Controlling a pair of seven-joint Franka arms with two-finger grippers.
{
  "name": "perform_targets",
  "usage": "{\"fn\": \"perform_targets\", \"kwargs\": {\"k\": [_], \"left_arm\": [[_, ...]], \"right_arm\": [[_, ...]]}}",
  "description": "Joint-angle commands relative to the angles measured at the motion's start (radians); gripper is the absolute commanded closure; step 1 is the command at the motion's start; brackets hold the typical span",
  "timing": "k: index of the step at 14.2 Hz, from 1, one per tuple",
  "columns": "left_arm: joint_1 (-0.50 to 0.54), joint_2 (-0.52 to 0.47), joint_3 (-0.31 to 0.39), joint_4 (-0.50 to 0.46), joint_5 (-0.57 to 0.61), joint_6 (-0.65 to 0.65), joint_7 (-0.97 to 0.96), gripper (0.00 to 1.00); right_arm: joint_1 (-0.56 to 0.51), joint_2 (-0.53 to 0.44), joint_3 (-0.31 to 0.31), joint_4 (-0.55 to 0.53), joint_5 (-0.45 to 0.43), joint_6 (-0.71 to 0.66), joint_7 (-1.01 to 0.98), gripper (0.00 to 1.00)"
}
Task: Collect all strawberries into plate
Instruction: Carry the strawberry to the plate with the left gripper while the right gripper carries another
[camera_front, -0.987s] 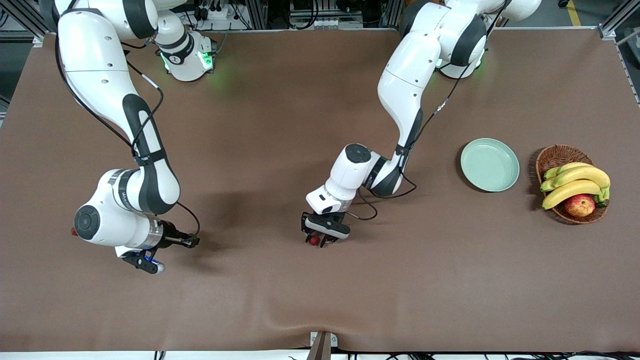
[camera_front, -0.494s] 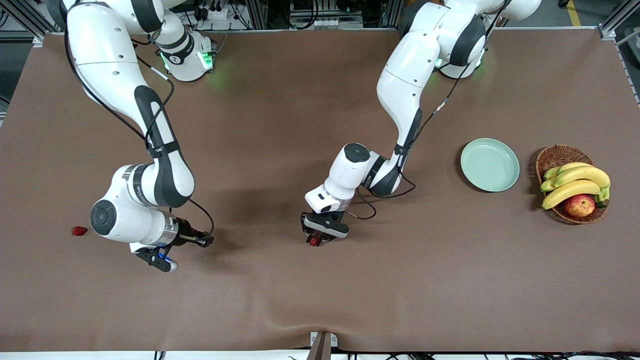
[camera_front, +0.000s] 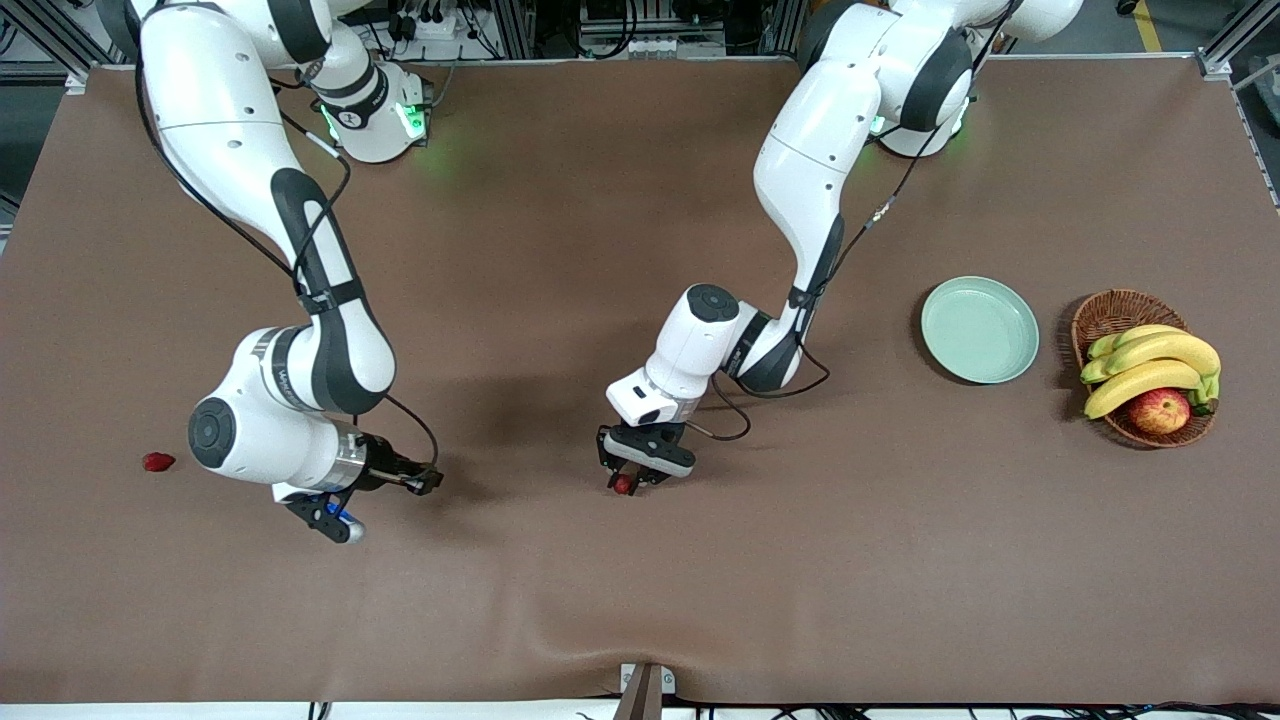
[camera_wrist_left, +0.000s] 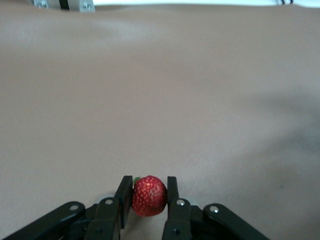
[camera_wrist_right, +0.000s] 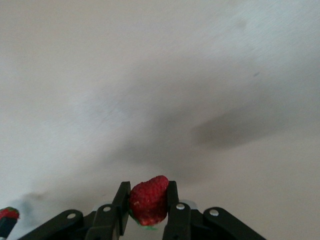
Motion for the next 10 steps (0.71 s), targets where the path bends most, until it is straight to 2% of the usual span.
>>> {"fn": "perform_targets", "kwargs": {"k": [1, 4, 10], "left_arm": [[0.004, -0.063, 0.009, -0.023, 0.010, -0.054, 0.002, 1.00], [0.010, -0.101, 0.009, -0.033, 0.012, -0.133, 0.002, 1.00], [0.028, -0.265, 0.009, -0.239, 0.010, -0.191, 0.051, 1.00]], "right_arm": [[0.056, -0.023, -0.004, -0.015, 0.027, 0.060, 0.085, 0.93], [0.123, -0.012, -0.004, -0.017, 0.027, 0.146, 0.175, 0.93], [0.179, -0.007, -0.004, -0.019, 0.027, 0.179, 0.254, 0.93]]}}
